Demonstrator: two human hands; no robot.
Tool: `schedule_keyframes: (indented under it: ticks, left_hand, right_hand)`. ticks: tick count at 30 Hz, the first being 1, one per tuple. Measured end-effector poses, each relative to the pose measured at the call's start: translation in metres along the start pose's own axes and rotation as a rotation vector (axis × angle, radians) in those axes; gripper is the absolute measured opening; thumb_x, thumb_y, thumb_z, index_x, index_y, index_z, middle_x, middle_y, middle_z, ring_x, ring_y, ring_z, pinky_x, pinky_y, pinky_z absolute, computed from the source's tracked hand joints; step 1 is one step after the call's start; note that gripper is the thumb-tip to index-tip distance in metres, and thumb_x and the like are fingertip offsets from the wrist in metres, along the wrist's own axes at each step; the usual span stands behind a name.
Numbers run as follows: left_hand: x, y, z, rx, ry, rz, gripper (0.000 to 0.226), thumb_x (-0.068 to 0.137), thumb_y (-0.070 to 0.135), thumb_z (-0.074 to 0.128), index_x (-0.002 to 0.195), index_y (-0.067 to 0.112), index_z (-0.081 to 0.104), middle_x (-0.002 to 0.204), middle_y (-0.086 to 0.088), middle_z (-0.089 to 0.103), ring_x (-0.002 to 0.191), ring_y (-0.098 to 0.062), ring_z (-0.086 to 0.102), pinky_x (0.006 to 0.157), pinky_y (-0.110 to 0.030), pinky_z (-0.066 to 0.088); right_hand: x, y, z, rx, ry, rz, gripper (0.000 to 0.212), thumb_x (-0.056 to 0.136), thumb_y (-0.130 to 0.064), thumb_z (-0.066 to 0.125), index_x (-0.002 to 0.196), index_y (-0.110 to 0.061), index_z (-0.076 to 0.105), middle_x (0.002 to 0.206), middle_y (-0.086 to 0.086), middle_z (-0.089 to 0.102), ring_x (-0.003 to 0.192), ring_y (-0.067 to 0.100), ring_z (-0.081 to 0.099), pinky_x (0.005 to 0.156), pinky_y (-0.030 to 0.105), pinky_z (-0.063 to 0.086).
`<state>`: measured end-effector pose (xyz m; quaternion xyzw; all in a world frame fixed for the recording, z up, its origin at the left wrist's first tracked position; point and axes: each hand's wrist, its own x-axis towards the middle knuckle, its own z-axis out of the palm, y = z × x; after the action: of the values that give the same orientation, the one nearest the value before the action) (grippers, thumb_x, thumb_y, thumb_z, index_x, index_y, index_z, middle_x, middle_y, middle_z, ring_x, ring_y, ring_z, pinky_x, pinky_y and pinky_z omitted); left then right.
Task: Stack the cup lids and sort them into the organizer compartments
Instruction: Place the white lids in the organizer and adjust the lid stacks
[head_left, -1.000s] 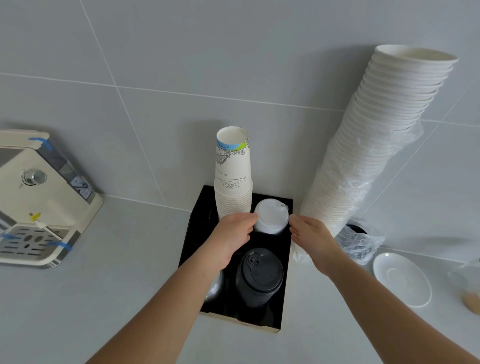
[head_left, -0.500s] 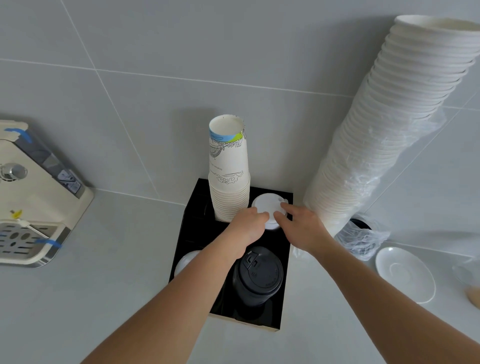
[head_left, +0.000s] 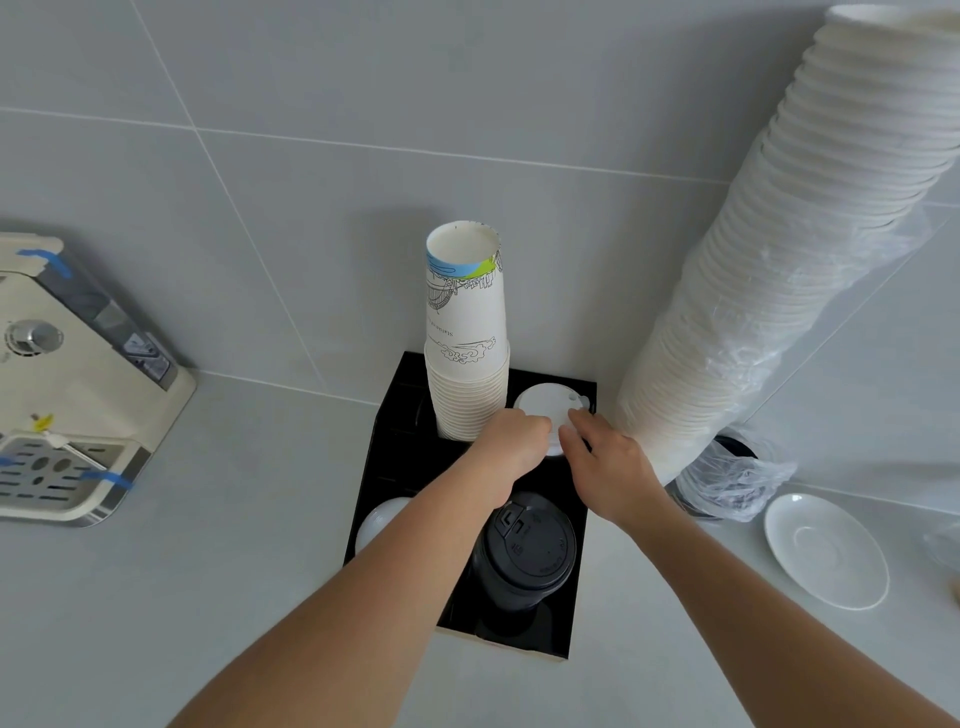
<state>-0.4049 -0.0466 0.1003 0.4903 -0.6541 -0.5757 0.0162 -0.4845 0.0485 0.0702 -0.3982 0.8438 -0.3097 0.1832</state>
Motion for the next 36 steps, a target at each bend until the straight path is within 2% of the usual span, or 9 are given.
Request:
schedule_keyframes:
  ticks: [3,6,8,15,21,26,29,33,36]
  left_hand:
    - [-0.001,-0.002,0.000,-0.111,0.027,-0.053,0.023,0.092,0.016,0.046,0.105,0.001,0.058,0.078,-0.003,0.047,0.067,-0.017,0.042,0.061,-0.027,0.037]
    - [0.000,-0.006,0.000,-0.202,0.009,-0.081,0.034,0.089,0.021,0.049,0.118,0.005,0.059,0.102,-0.008,0.061,0.090,-0.021,0.054,0.094,-0.038,0.048]
    - [0.001,-0.007,0.000,-0.226,0.008,-0.079,0.035,0.089,0.022,0.049,0.119,0.006,0.059,0.108,-0.008,0.060,0.098,-0.021,0.054,0.102,-0.042,0.044]
    - [0.003,-0.005,-0.003,-0.361,-0.024,-0.108,0.019,0.094,0.024,0.049,0.107,0.013,0.056,0.093,-0.002,0.057,0.094,-0.019,0.050,0.086,-0.031,0.040]
    - [-0.002,-0.008,-0.012,-0.455,-0.137,-0.104,0.052,0.094,0.042,0.051,0.138,0.014,0.050,0.141,-0.001,0.052,0.130,-0.018,0.047,0.104,-0.031,0.036]
    - [-0.029,-0.008,-0.034,-0.483,-0.184,-0.021,0.055,0.097,0.042,0.048,0.141,0.010,0.045,0.147,-0.005,0.048,0.131,-0.018,0.048,0.113,-0.035,0.035]
    - [-0.046,-0.021,-0.049,-0.500,-0.123,0.014,0.058,0.095,0.040,0.052,0.142,0.006,0.044,0.145,-0.010,0.050,0.129,-0.020,0.051,0.109,-0.035,0.041]
    - [-0.075,-0.054,-0.056,-0.496,-0.042,0.016,0.053,0.093,0.035,0.058,0.138,0.007,0.049,0.137,-0.010,0.057,0.120,-0.020,0.057,0.100,-0.031,0.046]
    - [-0.094,-0.079,-0.050,-0.519,0.011,-0.018,0.049,0.093,0.032,0.059,0.135,0.008,0.052,0.135,-0.009,0.058,0.125,-0.021,0.056,0.104,-0.033,0.045]
  right_hand:
    - [0.001,-0.001,-0.002,0.026,0.003,-0.013,0.024,0.100,-0.015,0.040,0.085,0.003,0.046,0.079,0.015,0.051,0.078,0.031,0.048,0.059,0.025,0.033]
    - [0.002,-0.003,-0.003,0.024,0.027,-0.052,0.023,0.100,-0.009,0.040,0.090,0.007,0.052,0.082,0.017,0.054,0.081,0.033,0.049,0.064,0.027,0.033]
    - [0.002,-0.001,0.000,0.002,0.051,-0.082,0.020,0.099,-0.007,0.042,0.092,0.008,0.054,0.083,0.018,0.055,0.081,0.034,0.049,0.070,0.036,0.035]
    - [-0.007,0.002,0.001,0.061,0.043,-0.119,0.021,0.100,-0.009,0.041,0.090,0.005,0.052,0.083,0.014,0.055,0.081,0.033,0.050,0.068,0.033,0.034]
    - [-0.005,-0.006,-0.011,0.196,-0.042,0.046,0.038,0.103,-0.030,0.036,0.099,0.002,0.057,0.095,0.020,0.062,0.092,0.034,0.055,0.068,0.030,0.038]
    - [-0.012,-0.017,-0.026,0.397,-0.053,0.219,0.051,0.102,-0.041,0.036,0.115,0.002,0.060,0.120,0.022,0.064,0.116,0.036,0.056,0.100,0.044,0.044]
    - [-0.019,-0.023,-0.035,0.478,-0.043,0.264,0.045,0.103,-0.038,0.038,0.122,-0.005,0.063,0.133,0.008,0.061,0.128,0.028,0.051,0.099,0.032,0.040]
    - [-0.033,-0.022,-0.039,0.542,-0.082,0.254,0.040,0.101,-0.042,0.044,0.112,-0.010,0.065,0.127,0.020,0.061,0.125,0.031,0.053,0.110,0.043,0.038]
    - [-0.045,-0.013,-0.035,0.572,-0.125,0.254,0.025,0.095,-0.045,0.051,0.100,-0.032,0.072,0.116,-0.005,0.070,0.123,0.021,0.057,0.113,0.045,0.039]
